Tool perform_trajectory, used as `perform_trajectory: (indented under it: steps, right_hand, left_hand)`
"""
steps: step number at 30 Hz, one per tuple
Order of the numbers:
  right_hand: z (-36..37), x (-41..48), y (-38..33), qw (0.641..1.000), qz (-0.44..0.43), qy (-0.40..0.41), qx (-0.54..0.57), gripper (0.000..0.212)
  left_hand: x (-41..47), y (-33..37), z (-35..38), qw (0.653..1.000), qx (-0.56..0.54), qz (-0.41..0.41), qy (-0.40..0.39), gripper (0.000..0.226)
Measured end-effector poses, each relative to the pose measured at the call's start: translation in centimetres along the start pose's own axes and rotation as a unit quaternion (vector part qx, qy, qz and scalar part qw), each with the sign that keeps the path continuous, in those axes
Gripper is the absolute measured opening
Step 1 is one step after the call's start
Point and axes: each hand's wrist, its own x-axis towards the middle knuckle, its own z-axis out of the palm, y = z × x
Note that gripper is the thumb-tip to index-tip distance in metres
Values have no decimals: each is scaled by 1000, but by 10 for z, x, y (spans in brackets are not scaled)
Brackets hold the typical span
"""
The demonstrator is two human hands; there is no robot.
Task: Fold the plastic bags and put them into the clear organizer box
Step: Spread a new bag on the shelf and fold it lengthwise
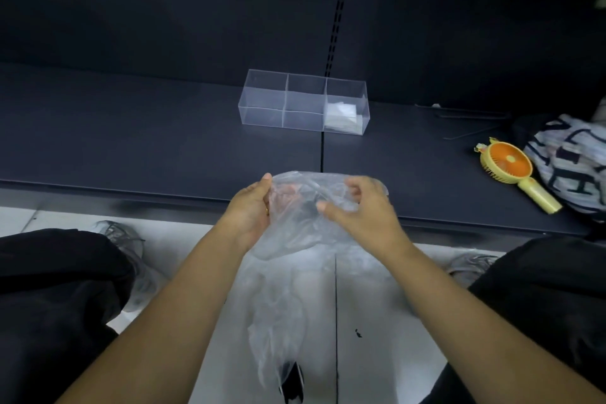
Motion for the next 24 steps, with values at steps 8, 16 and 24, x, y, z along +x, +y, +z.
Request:
perform_trajectory:
  steps: [8, 16, 24]
  right_hand:
    - [-19, 16, 26, 951, 126, 43, 279, 16]
    - [-34, 18, 6, 962, -76, 203, 166, 18]
    - [-25, 7, -17, 975, -110, -4, 195, 18]
  left_hand:
    - [2, 3, -4, 997, -61, 34, 18, 15]
    - [7, 5, -4, 981, 56, 73, 169, 5]
    - [-26, 27, 37, 846, 432, 294, -108, 38]
